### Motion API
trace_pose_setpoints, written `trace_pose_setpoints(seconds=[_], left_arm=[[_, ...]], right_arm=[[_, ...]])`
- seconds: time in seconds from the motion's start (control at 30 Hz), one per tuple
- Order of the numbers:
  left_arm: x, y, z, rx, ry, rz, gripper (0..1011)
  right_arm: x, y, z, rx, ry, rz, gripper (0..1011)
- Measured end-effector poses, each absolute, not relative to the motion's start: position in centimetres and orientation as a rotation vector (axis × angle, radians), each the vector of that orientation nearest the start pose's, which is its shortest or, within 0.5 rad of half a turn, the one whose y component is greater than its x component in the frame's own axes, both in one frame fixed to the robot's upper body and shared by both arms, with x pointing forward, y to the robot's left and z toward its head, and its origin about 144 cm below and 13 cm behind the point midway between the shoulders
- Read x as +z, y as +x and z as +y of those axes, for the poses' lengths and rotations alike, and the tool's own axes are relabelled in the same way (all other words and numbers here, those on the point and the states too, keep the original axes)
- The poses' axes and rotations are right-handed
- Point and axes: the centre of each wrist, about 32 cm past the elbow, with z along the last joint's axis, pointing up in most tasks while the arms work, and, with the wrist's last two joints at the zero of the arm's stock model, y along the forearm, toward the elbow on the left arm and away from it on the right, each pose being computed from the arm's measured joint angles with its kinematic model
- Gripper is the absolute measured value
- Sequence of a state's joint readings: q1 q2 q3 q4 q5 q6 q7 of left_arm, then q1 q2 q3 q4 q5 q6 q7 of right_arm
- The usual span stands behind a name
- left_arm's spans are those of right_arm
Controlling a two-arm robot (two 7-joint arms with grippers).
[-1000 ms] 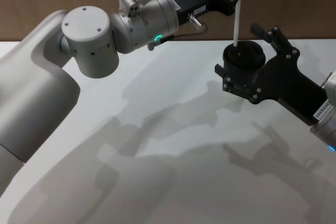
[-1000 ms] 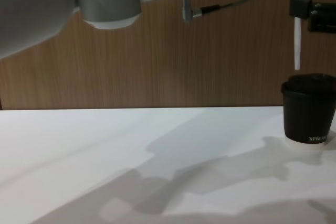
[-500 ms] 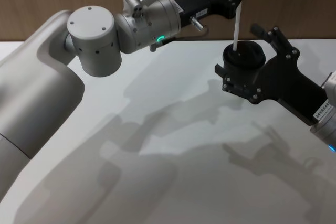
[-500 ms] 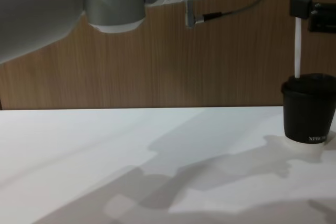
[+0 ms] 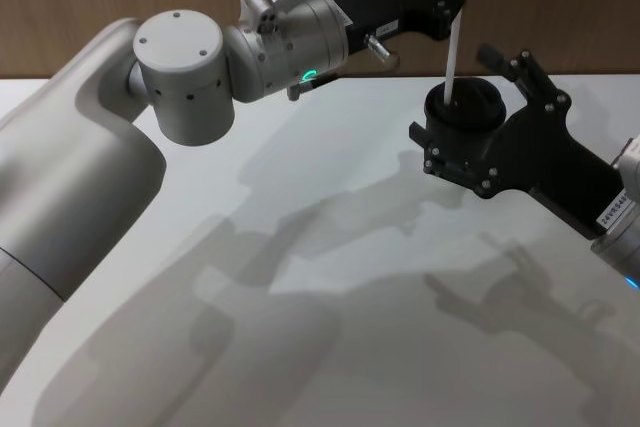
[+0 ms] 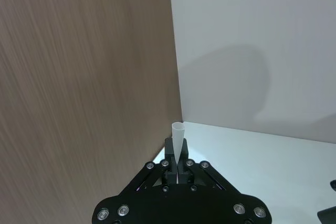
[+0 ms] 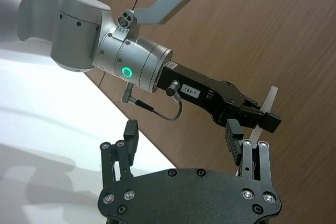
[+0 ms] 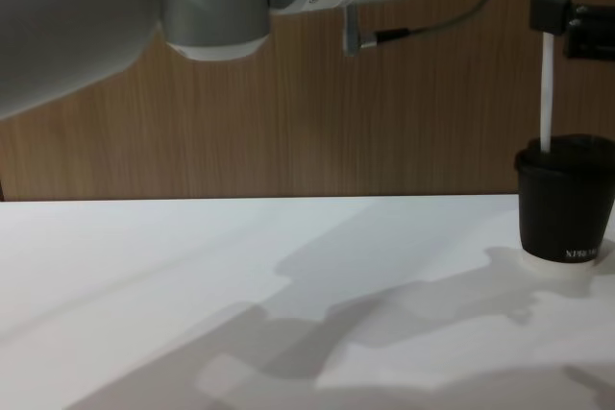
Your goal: Pick up the straw with one hand, pass it to the other hand, and insert it into the cup.
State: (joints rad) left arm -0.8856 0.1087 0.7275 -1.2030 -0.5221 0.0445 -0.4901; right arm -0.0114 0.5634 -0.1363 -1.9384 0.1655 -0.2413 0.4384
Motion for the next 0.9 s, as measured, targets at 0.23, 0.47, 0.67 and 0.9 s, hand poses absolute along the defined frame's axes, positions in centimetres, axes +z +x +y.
trace_pose_setpoints(seconds=[0.23,0.47,0.67,0.9], left_arm=[[134.1,61.1,6.7,0.45,-0.097,-0.225,12],[133.6,61.3,6.3,0.452,-0.086,-0.218,12],[133.0,61.5,6.0,0.458,-0.073,-0.208,12],[132.1,61.7,5.7,0.469,-0.06,-0.19,12]], right_arm=[[126.2,43.6,-28.9,-0.791,-0.002,-0.635,1001],[126.2,43.6,-28.9,-0.791,-0.002,-0.635,1001],[126.2,43.6,-28.9,-0.791,-0.002,-0.635,1001],[126.2,43.6,-28.9,-0.791,-0.002,-0.635,1001]])
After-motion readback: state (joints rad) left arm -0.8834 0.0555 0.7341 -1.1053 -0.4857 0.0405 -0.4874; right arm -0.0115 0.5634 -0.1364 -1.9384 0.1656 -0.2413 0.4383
